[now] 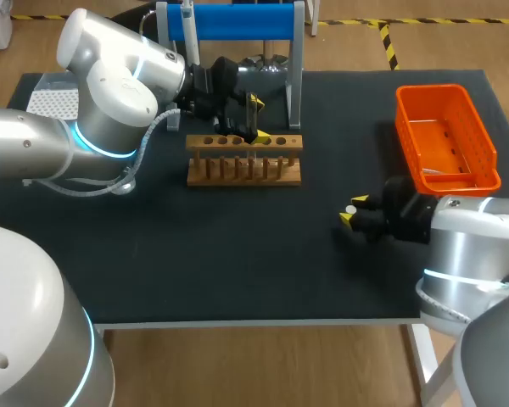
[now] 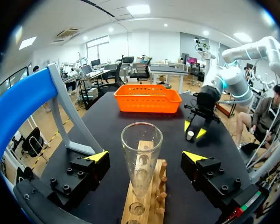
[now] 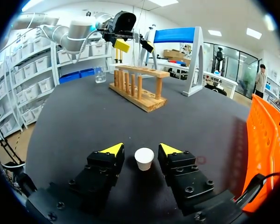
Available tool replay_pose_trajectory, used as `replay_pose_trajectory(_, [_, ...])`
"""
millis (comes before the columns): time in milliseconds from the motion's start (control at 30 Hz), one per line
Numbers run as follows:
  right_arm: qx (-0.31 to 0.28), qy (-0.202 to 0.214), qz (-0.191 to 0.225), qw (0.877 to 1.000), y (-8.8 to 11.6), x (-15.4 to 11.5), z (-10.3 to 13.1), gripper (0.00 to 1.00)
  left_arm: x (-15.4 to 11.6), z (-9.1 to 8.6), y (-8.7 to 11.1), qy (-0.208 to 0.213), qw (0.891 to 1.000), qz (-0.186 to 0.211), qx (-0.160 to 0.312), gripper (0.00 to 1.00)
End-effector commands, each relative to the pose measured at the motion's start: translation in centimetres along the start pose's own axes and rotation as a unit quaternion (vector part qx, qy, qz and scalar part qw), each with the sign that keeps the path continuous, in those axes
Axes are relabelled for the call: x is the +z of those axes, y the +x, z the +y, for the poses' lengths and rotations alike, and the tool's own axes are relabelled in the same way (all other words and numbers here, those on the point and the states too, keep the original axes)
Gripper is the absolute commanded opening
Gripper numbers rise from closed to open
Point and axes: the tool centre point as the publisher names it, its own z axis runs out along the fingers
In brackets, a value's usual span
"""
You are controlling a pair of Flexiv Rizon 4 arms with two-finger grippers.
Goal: Invert the test tube, pick up the pipette, mount the tip to pipette, aspirate from beaker and dispense into the tube, eject the tip, return the pipette, and cap with the stopper.
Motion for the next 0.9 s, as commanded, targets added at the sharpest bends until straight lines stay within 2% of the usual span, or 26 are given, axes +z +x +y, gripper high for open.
replay_pose_trajectory(33, [0.000,0.003,-0.002,1.000,-0.02,0.25,-0.05,0.47,0.03,-0.03,-0.09,-0.001,1.000,0.001,0.000,1.00])
replay_pose_trajectory(900, [0.007,0.002,-0.007,1.000,-0.40,0.36,-0.07,0.28,0.03,-0.03,-0.09,-0.001,1.000,0.001,0.000,1.00])
